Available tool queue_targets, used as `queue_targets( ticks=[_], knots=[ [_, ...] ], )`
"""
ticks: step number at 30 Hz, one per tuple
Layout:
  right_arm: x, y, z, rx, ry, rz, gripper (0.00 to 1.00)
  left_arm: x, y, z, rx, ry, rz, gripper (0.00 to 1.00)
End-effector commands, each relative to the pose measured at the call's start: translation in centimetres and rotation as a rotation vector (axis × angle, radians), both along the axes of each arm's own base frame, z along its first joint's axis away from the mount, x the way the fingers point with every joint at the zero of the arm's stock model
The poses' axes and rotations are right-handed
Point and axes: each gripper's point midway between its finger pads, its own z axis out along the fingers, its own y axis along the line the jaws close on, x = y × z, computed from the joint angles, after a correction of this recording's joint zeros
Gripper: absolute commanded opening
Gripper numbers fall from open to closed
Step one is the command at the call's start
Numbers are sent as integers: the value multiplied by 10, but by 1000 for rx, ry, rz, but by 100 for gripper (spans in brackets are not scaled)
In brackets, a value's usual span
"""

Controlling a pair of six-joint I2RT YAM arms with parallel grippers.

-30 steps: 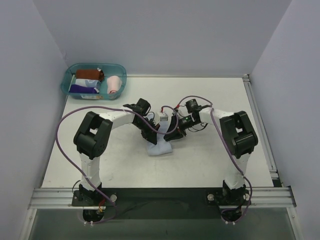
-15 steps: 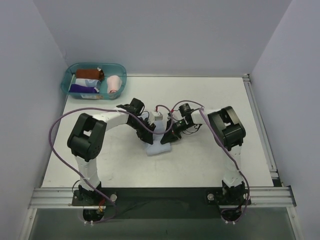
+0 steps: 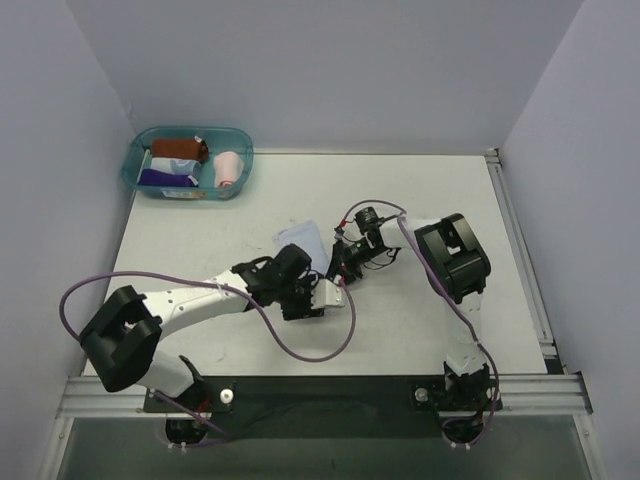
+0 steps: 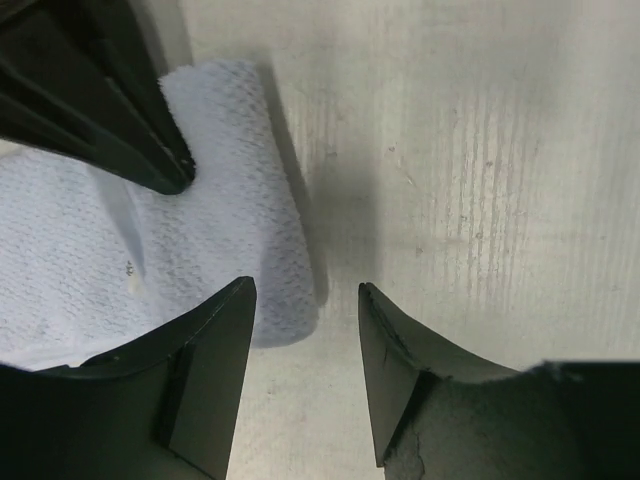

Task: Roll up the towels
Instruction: Roll the towel

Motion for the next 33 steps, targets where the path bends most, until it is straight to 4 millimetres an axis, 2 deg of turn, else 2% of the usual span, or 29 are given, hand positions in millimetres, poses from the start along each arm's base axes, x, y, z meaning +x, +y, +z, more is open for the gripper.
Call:
queue_targets(
  ticks=[1, 10, 16, 17, 18, 20, 21, 22, 23, 24, 25, 28, 30, 31, 33],
  knots=[
    [-22, -25, -32, -239, 79, -20, 5, 16, -4, -3, 83, -221, 5, 56],
    [-22, -25, -31, -254, 94, -31, 4, 23, -17, -23, 161, -361, 1, 54],
    [-22, -24, -32, -257, 119, -42, 1, 20, -13, -41, 225, -368, -8, 53],
    [-22, -24, -32, -256, 121, -43, 0, 18, -12, -45, 237, -353, -10, 51],
    [-21, -24, -30, -252, 115, -44, 0, 16, -10, -48, 243, -334, 0, 44],
    [-20, -26, -26, -246, 98, -42, 0, 3, -5, -59, 267, -221, -21, 32],
    [-18, -25, -20, -230, 80, -44, 0, 3, 0, -61, 272, -166, -7, 18],
    [-15, -29, -17, -224, 68, -49, 2, -11, 1, -62, 257, -56, -38, 15],
    [-14, -32, -15, -223, 57, -57, 4, -15, 2, -61, 239, 6, -40, 12],
    [-9, -34, -8, -211, 28, -63, 6, -9, 10, -59, 227, 53, -3, 7],
    [-2, -41, -4, -206, 19, -86, 8, -21, 8, -56, 195, 145, -34, 0],
    [13, -58, 9, -183, -29, -140, 14, -27, 17, -55, 169, 278, -36, 0],
    [19, -70, 20, -165, -73, -160, 22, -29, 13, -51, 147, 323, -65, 0],
    [22, -74, 25, -154, -96, -166, 24, -37, 17, -54, 147, 398, -73, 0],
    [28, -93, 38, -136, -164, -192, 26, -35, 13, -51, 125, 442, -89, 0]
  ],
)
